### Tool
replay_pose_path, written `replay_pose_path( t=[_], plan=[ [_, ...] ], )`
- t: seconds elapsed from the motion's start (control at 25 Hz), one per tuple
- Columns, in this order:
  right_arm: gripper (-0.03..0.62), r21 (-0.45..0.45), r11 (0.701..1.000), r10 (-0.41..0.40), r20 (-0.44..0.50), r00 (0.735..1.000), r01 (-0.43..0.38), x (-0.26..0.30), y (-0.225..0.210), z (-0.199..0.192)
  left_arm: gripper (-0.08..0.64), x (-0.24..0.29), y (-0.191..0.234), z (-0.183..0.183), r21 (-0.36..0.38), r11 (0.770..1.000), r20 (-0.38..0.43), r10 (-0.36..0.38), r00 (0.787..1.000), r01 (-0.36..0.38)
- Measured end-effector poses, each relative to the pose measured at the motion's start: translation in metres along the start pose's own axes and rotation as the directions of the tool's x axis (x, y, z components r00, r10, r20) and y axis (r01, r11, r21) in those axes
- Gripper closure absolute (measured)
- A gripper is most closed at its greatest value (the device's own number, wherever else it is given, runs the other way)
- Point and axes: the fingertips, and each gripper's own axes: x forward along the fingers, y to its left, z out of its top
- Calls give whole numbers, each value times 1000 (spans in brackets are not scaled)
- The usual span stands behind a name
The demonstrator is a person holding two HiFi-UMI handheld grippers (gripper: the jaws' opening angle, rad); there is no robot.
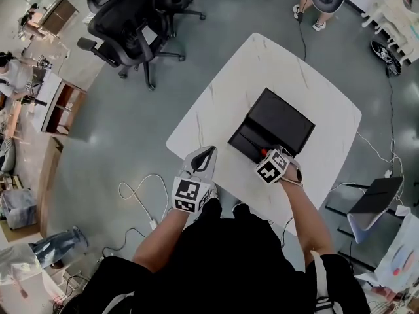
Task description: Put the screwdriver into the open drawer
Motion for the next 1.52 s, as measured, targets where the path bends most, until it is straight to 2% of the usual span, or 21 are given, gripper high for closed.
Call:
replay_pose_path(
  t=[0.08,0.6,0.76,0.88,1.04,1.12,1.24,1.32,1.44,1.52],
  plan=[
    [449,13,1000,14,7,1000,-14,0,1,-1,552,-2,-1,-1,-1,1000,-1,4,1000,-4],
    [442,19,1000,9,58,998,-10,-24,3,4,552,-9,-1,-4,-14,1000,2,16,1000,-16],
    [442,74,997,-41,126,991,32,-57,-1,5,552,-7,-5,-1,-14,1000,6,6,1000,-6],
    [453,159,984,-112,217,970,78,-89,-6,8,552,-4,-9,2,-11,1000,10,-8,1000,8],
    [509,295,947,-225,332,916,126,-127,-8,6,552,0,-21,6,-3,1000,15,-31,999,31],
    [548,373,918,-288,390,875,136,-143,-9,5,552,3,-27,8,3,999,19,-45,999,45],
    [583,475,870,-382,471,795,136,-169,-14,6,552,7,-38,15,9,998,28,-64,998,64],
    [584,543,831,-443,516,733,120,-186,-17,6,552,7,-44,20,10,997,38,-74,997,74],
    [584,641,766,-516,573,637,45,-205,-18,4,552,7,-50,27,-1,997,53,-82,995,83],
    [586,685,728,-554,594,583,-6,-216,-17,3,552,7,-54,31,-6,996,63,-86,994,87]
  ],
)
